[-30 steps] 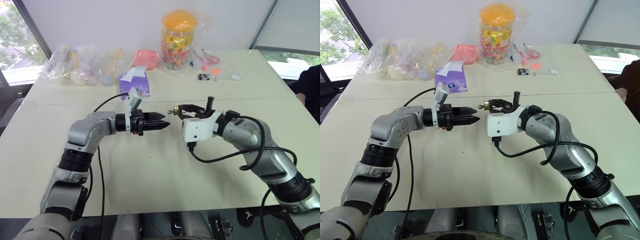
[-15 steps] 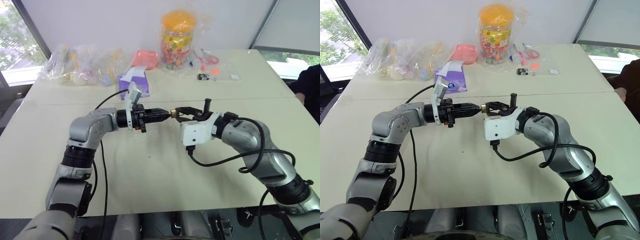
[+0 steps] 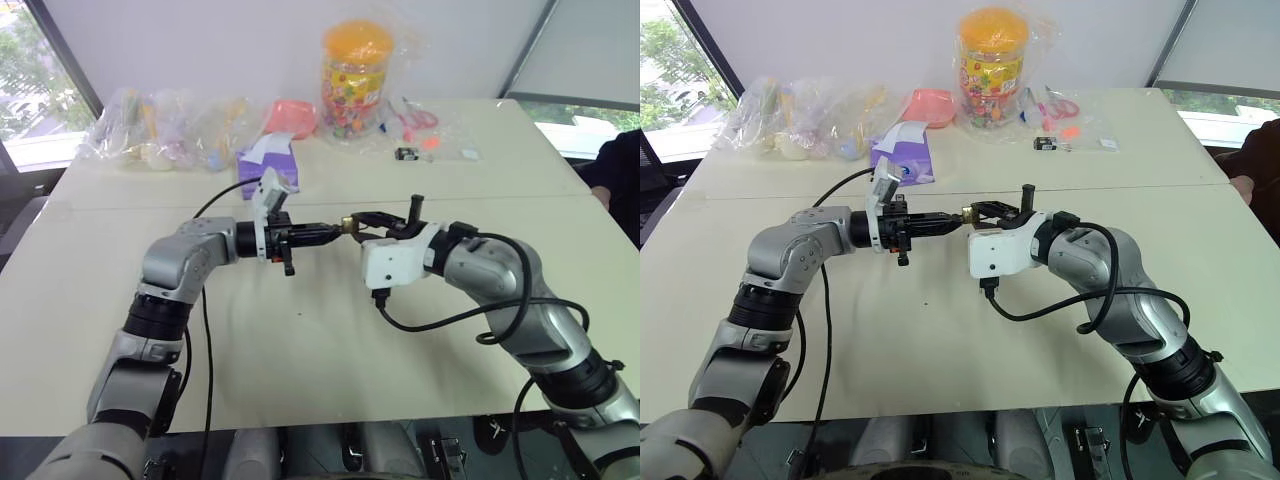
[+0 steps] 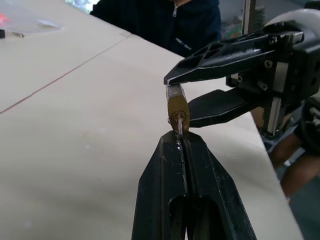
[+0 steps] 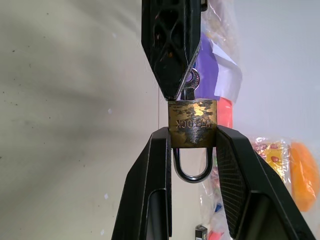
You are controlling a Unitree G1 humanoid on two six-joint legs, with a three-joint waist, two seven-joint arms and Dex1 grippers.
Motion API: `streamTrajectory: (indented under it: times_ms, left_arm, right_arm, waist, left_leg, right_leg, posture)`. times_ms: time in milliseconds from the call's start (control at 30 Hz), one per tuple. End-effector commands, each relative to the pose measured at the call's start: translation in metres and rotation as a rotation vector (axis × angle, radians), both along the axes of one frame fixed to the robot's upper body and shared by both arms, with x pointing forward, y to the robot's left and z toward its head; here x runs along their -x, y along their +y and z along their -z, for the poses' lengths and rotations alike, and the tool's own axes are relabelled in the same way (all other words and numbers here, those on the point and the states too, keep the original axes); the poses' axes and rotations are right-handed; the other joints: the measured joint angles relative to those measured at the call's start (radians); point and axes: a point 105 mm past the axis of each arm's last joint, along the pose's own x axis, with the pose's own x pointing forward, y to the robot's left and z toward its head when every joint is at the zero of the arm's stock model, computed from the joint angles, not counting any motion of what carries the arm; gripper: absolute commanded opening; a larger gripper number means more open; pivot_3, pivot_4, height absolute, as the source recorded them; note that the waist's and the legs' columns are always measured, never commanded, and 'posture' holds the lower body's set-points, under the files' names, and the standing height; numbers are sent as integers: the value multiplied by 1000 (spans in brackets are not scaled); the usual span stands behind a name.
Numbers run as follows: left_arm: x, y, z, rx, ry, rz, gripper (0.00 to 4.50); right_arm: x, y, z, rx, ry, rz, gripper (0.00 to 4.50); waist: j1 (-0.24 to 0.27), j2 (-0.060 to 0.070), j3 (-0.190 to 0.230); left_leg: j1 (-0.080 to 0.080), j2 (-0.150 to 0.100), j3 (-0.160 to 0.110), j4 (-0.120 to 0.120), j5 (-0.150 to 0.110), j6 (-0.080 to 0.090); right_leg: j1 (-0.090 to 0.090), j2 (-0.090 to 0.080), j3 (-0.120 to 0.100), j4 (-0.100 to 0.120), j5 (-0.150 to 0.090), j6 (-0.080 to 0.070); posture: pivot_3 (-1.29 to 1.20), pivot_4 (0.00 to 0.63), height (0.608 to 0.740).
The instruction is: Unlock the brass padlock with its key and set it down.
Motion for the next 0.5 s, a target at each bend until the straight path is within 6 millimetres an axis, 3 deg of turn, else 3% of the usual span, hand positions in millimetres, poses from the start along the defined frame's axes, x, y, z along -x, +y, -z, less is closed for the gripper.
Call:
streamTrajectory:
  times_ms: [33,267,500]
  left_arm:
    - [2,-4,-15,19,-71,20,7]
    - [2,-4,-18,14,-100,23,7]
    - [4,-6,-19,-69,-287,64,7]
  right_arm:
    - [7,5,-18,-14,-67,-32,641]
    - [8,4,-15,3,-53,-34,641]
    - [11,4,-9,24,-14,-50,641]
  waist:
    - [0,0,0]
    - [0,0,0]
    - [0,0,0]
  left_leg:
    - [0,0,0,0,0,0]
    - [0,0,0,0,0,0]
    - [0,0,0,0,0,0]
  right_leg:
    - [0,0,0,0,0,0]
    - [0,0,0,0,0,0]
    - [0,0,0,0,0,0]
  posture:
    - [0,150,740]
    - [0,150,740]
    - [0,150,740]
